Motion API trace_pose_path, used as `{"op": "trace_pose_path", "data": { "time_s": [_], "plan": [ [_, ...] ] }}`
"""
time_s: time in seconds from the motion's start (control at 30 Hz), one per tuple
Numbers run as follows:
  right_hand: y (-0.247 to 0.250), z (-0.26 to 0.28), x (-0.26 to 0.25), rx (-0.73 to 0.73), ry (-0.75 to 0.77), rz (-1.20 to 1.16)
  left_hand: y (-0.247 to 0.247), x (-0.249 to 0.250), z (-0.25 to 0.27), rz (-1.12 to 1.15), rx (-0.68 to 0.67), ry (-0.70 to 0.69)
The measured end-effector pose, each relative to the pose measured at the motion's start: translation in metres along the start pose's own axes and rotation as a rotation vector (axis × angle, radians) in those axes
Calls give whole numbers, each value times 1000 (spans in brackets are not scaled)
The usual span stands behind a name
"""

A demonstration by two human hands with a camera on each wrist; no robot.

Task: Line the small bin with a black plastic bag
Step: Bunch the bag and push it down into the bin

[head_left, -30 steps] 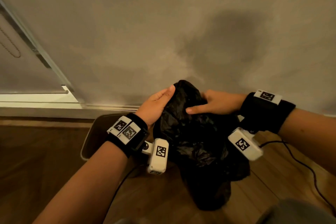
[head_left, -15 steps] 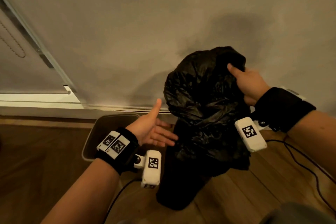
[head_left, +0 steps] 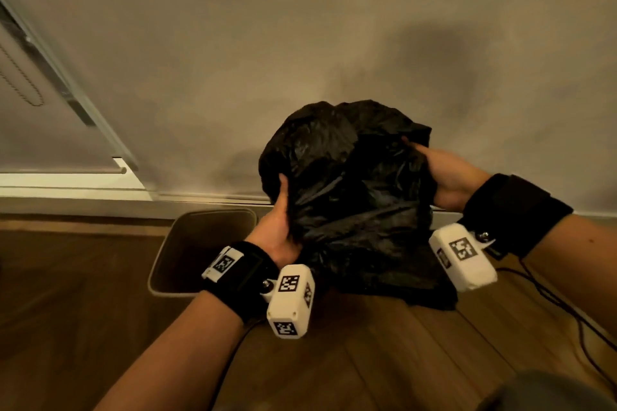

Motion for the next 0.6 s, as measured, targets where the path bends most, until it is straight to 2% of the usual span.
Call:
{"op": "trace_pose_path", "data": {
  "time_s": [0.1,0.17,0.23,0.3,0.37,0.43,0.5,0.53,0.6],
  "plan": [
    [19,0,1,-6,-4,-116,22,13,9,15,-1,51],
    [26,2,1,-17,-11,-153,31,19,9,-123,45,46],
    [28,3,1,-31,-22,-170,36,25,8,-271,178,-64],
    [26,2,3,-26,-43,-183,34,33,7,-378,297,-328],
    [20,0,3,-34,-79,-178,19,42,10,-477,225,-538],
    [10,-1,3,-54,-120,-130,0,46,10,-708,43,-641],
    [-2,-1,3,-98,-155,-111,-13,42,2,-1018,-83,-669],
    [-9,-1,3,-125,-162,-103,-18,38,-1,-1105,-101,-675],
    [-21,0,3,-181,-162,-80,-30,28,-1,-1027,-126,-593]
  ]
}}
Point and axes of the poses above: each hand's wrist, its own z-axis away from the middle knuckle, its own y-axis out of the back of the hand, x = y × z, the point moved 1 cm from there along -z, towards the middle knuckle, and after that the axes turned 13 degrees about z, right-handed, at the moved point
